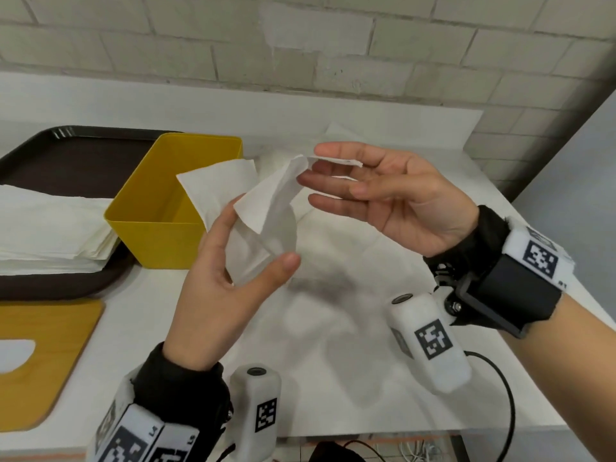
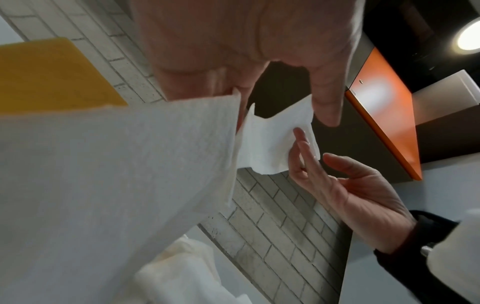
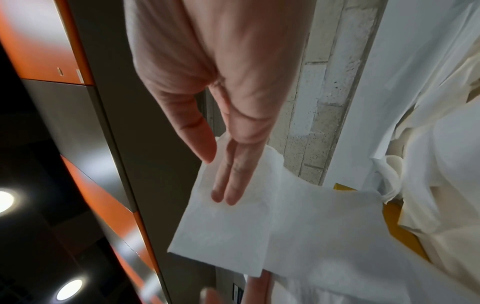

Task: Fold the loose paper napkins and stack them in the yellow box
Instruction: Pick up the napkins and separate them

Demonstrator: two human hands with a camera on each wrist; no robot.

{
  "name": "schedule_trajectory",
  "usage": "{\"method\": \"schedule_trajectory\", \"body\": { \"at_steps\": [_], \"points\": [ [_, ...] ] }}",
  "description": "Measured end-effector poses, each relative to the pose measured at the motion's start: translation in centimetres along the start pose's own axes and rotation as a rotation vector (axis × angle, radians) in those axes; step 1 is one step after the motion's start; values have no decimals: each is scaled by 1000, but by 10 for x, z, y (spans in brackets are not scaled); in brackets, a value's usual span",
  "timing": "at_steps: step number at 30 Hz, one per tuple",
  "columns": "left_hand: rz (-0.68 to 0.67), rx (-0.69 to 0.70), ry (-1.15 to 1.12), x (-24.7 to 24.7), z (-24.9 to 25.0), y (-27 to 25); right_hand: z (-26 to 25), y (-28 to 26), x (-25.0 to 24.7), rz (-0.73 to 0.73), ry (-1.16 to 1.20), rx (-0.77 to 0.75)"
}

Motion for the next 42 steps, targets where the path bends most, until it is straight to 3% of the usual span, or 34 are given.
{"method": "schedule_trajectory", "body": {
  "at_steps": [6,9,13,15,22,26,29,32,42],
  "points": [
    [123,42,191,-3,-4,6,-10,-5,4,57,-49,-51],
    [137,32,188,-4,-4,7,-28,-12,5,191,-314,-152],
    [87,53,164,1,-1,5,-43,-16,2,327,-862,-344],
    [69,75,170,3,-2,5,-45,-16,0,343,-944,-378],
    [71,91,93,5,-5,5,-47,-22,8,190,-844,-377],
    [41,87,-114,13,6,0,-35,-16,10,245,-837,-267],
    [38,80,-79,16,14,-4,-23,-12,11,289,-828,-210],
    [13,56,-254,18,18,-8,-16,-9,10,311,-793,-191],
    [70,95,-211,22,10,-8,16,-7,6,433,-796,-106]
  ]
}}
Point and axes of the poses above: each hand's wrist, its own y-axis towards the middle knuckle, its own x-axis out of the palm, z = x × y, the point moved 3 cm from there along y, towards the middle knuckle, and after that the axes turned 1 degree about -x, right-handed, at the moved point
